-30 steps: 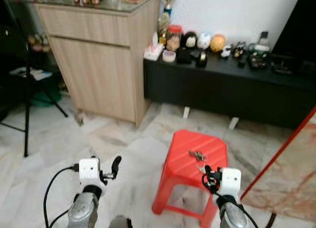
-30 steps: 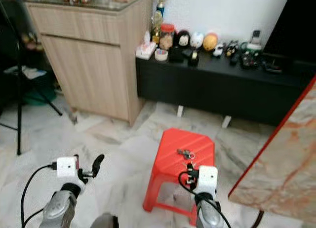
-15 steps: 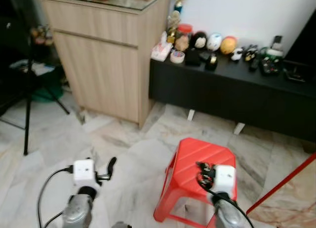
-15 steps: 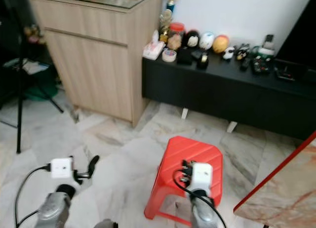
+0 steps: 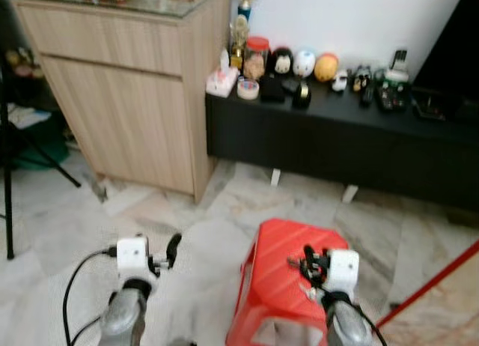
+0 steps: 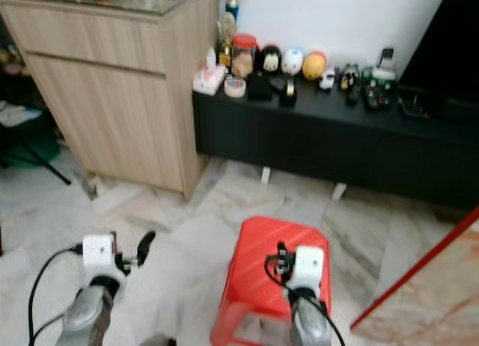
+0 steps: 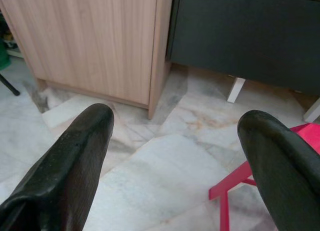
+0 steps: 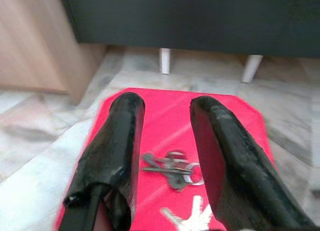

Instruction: Hang keys on a hook

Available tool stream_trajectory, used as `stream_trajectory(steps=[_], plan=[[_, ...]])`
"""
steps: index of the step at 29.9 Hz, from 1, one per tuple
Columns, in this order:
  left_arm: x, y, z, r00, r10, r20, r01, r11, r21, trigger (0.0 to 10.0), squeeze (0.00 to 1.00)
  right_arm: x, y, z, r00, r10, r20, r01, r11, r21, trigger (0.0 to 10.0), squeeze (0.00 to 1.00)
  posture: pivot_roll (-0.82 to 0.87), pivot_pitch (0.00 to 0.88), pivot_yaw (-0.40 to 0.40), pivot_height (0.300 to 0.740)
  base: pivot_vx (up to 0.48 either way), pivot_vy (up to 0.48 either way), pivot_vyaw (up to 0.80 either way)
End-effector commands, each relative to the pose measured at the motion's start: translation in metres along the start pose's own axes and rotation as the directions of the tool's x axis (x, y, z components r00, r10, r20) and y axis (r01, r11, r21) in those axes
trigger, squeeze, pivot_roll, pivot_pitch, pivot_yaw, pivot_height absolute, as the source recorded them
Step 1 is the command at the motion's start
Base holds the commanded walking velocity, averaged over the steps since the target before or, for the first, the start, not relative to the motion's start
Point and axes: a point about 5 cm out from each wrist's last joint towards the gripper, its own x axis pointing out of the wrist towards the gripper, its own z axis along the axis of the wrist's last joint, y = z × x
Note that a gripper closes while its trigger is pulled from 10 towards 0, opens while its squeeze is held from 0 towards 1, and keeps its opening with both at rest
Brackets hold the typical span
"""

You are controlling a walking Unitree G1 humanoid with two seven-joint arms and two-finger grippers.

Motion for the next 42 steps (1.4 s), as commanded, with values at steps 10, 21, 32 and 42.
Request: stream_trajectory(steps=[10, 21, 32, 42], plan=[[-0.0025, -0.0030, -0.0039, 1.000, -0.017, -0.013, 0.017, 1.000, -0.002, 10.0, 0.00, 0.0008, -0.0098, -0.0024, 0.998, -0.049, -0.026, 0.049, 0.999, -0.014, 10.0, 0.00, -0.01, 0.011, -0.076, 0.660, 0.000, 0.000, 0.00], [-0.0018, -0.0040, -0.0035, 1.000, -0.023, -0.015, 0.023, 1.000, 0.006, 10.0, 0.00, 0.0012, -0.0087, -0.0027, 0.999, -0.041, -0.024, 0.041, 0.999, 0.002, 10.0, 0.00, -0.01, 0.013, -0.073, 0.640, 0.000, 0.000, 0.00], [-0.0034, -0.0031, -0.0049, 1.000, -0.022, -0.020, 0.022, 1.000, 0.004, 10.0, 0.00, 0.0020, -0.0087, -0.0031, 0.999, -0.044, -0.030, 0.044, 0.999, 0.014, 10.0, 0.00, -0.01, 0.013, -0.073, 0.640, 0.000, 0.000, 0.00], [-0.0034, -0.0031, -0.0048, 0.999, -0.026, -0.023, 0.026, 1.000, 0.004, 10.0, 0.00, 0.0021, -0.0101, -0.0044, 0.997, -0.060, -0.044, 0.060, 0.998, 0.007, 10.0, 0.00, -0.01, 0.018, -0.072, 0.610, 0.000, 0.000, 0.00]])
